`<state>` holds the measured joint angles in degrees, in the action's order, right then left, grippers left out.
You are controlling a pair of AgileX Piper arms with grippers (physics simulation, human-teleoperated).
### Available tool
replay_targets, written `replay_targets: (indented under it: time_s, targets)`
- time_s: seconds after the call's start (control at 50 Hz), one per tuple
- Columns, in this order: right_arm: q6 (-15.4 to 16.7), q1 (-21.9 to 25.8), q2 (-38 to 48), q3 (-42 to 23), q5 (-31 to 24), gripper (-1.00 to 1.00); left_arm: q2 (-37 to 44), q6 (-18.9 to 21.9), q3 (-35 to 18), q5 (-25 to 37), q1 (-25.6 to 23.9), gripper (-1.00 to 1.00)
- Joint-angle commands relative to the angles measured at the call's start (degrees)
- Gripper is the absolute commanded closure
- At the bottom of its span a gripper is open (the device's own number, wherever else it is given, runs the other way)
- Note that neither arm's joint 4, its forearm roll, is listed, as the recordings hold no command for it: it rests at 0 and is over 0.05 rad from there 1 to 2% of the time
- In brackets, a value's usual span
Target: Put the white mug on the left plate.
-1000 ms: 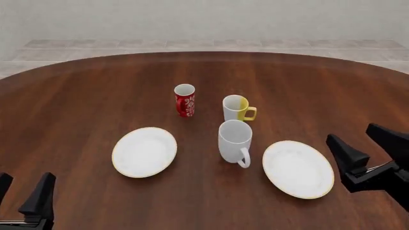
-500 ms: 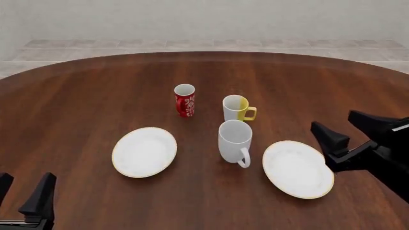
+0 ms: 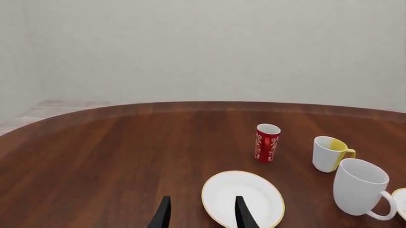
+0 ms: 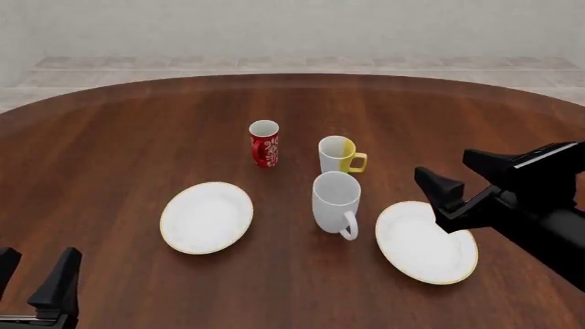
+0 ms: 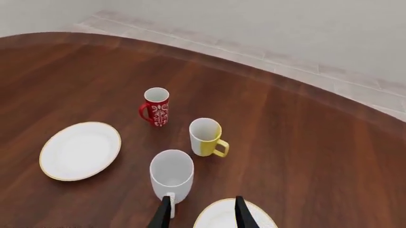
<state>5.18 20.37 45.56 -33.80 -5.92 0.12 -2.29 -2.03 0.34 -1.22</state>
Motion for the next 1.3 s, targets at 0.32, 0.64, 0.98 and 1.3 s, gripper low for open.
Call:
replay_targets:
  time_s: [0.32,0.64,0.98,1.3]
  targets:
    - [-1.4,3.0,5.3,-1.1,3.4,-1.00,-0.1,-0.9,-0.6,0.2,-0.4,-1.00]
    - [-2.5,4.9,8.6,-0.5,6.3,-1.00,-0.1,-1.3,-0.9,0.1,-0.5,-1.00]
    - [-3.6,5.9,13.1,0.0,9.5,-1.00,-0.1,-1.8,-0.9,0.2,-0.4,-1.00]
    - [-2.8,6.2,16.6,-0.4,11.0,-1.00,-0.1,-2.0,-0.8,0.1,-0.3,-1.00]
